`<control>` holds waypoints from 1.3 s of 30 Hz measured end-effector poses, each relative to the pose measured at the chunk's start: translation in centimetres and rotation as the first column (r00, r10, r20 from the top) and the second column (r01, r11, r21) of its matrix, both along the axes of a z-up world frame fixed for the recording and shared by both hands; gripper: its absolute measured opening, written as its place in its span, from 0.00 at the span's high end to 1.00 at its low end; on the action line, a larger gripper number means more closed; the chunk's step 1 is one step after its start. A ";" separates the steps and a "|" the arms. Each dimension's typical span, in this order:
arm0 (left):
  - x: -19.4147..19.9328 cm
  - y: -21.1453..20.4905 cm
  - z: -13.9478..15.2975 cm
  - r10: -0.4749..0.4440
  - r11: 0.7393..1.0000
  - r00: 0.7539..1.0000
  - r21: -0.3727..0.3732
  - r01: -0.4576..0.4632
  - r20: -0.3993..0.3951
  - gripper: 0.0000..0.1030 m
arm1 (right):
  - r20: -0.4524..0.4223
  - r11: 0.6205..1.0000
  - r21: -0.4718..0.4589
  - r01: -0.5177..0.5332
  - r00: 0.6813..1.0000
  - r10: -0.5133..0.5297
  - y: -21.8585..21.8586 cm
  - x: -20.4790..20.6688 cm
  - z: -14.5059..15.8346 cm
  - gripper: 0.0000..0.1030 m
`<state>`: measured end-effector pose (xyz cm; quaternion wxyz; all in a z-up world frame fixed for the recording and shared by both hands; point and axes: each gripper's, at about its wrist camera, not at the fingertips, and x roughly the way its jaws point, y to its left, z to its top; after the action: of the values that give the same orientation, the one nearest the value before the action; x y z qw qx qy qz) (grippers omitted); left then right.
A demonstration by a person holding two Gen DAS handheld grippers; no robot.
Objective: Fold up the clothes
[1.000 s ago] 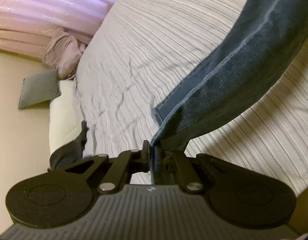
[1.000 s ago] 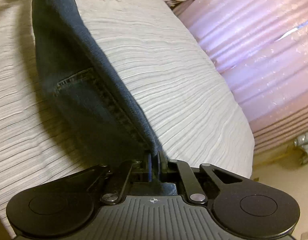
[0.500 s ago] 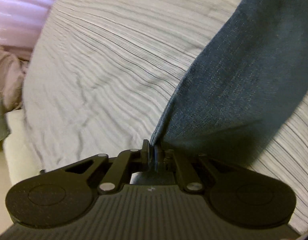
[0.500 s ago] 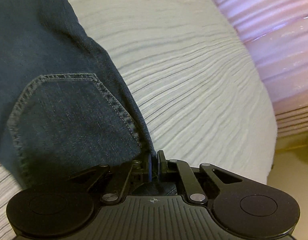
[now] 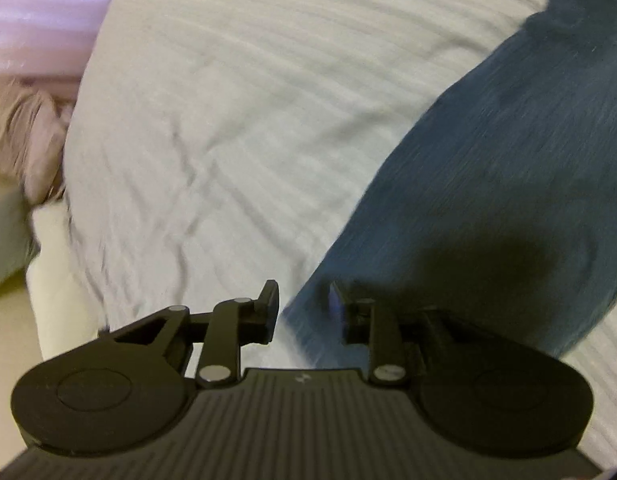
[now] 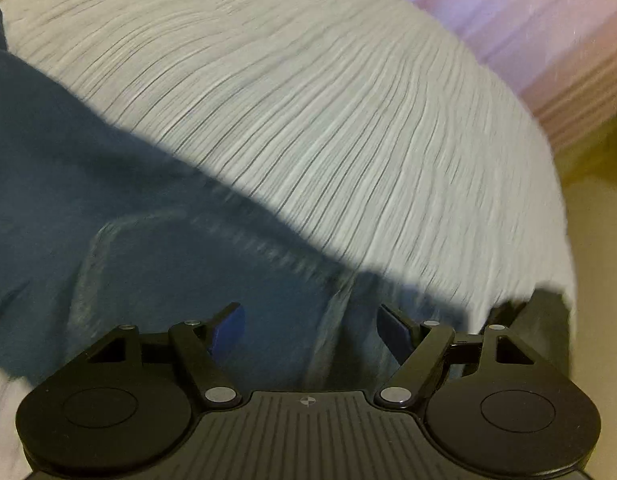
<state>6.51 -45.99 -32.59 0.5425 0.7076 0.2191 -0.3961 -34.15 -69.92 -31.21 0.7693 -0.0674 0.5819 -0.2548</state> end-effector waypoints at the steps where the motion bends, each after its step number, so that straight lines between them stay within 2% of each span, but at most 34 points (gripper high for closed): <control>1: 0.3 0.7 0.8 0.010 1.000 1.000 -0.004 -0.010 0.012 0.74 | -0.009 1.000 0.018 0.026 1.000 -0.025 0.1 -0.4 -0.4 0.26; 4: 0.9 2.8 3.2 0.037 0.999 0.998 -0.018 -0.036 0.050 0.72 | -0.007 0.987 0.076 0.143 0.990 -0.143 0.0 -2.1 -0.8 0.26; 7: -0.5 5.8 5.7 0.069 0.997 0.995 -0.040 -0.066 0.069 0.72 | 0.044 0.963 0.106 0.247 0.967 -0.253 1.0 -4.1 0.7 0.26; 11: -4.4 9.4 6.6 0.064 0.998 0.993 -0.036 -0.060 0.099 0.68 | 0.128 0.973 0.136 0.187 0.971 -0.204 3.8 -4.6 2.9 0.26; 14: -8.1 11.6 5.9 0.017 1.000 0.994 -0.004 -0.016 0.106 0.67 | 0.187 0.978 0.167 0.128 0.969 -0.158 6.2 -4.5 3.2 0.26; 16: -10.4 12.9 5.1 -0.028 1.000 0.996 0.008 0.027 0.088 0.67 | 0.221 0.972 0.221 0.077 0.967 -0.127 8.4 -4.7 3.1 0.26; 20: -11.7 14.4 2.7 -0.111 0.994 0.990 0.015 0.110 0.082 0.68 | 0.232 0.963 0.269 0.013 0.969 -0.078 11.3 -2.9 1.9 0.26; 22: -11.7 14.8 1.1 -0.165 0.986 0.982 0.014 0.164 0.088 0.68 | 0.240 0.958 0.286 0.026 0.966 -0.098 13.0 -2.2 2.1 0.26; 25: -10.1 14.6 -1.7 -0.273 0.962 0.955 0.006 0.274 0.116 0.68 | 0.264 0.953 0.298 0.044 0.956 -0.127 15.7 -0.9 2.5 0.26; 30: -6.2 13.8 -6.3 -0.446 0.894 0.883 0.016 0.448 0.146 0.68 | 0.208 0.955 0.269 0.123 0.961 -0.182 19.6 3.0 1.0 0.26; 31: -5.5 14.1 -7.2 -0.493 0.869 0.856 0.037 0.494 0.151 0.68 | 0.198 0.953 0.265 0.144 0.959 -0.200 20.6 3.8 0.8 0.26; 33: -4.2 14.9 -9.0 -0.591 0.805 0.787 0.079 0.587 0.175 0.67 | 0.191 0.947 0.268 0.178 0.953 -0.234 22.0 5.2 0.4 0.26; 35: -3.1 15.5 -10.2 -0.646 0.761 0.736 0.105 0.640 0.201 0.67 | 0.175 0.940 0.274 0.203 0.951 -0.257 23.2 7.0 -0.3 0.26; 36: -2.7 15.7 -10.4 -0.664 0.745 0.720 0.107 0.658 0.202 0.67 | 0.165 0.939 0.276 0.207 0.952 -0.259 23.7 8.0 -0.7 0.26; 37: -2.4 15.8 -10.3 -0.673 0.737 0.714 0.098 0.668 0.193 0.69 | 0.156 0.937 0.278 0.211 0.953 -0.260 24.3 9.0 -1.1 0.26; 38: -2.0 15.6 -9.7 -0.661 0.747 0.727 0.074 0.661 0.183 0.79 | 0.155 0.941 0.272 0.201 0.956 -0.249 24.7 10.0 -1.2 0.26; 39: -1.4 15.4 -8.5 -0.629 0.771 0.755 0.025 0.636 0.186 0.93 | 0.153 0.945 0.267 0.191 0.959 -0.237 25.1 10.9 -1.3 0.26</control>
<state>5.08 -30.56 -41.07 0.4087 0.7624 -0.0916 -0.4933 -23.24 -44.77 -32.46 0.7896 0.1173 0.5399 -0.2671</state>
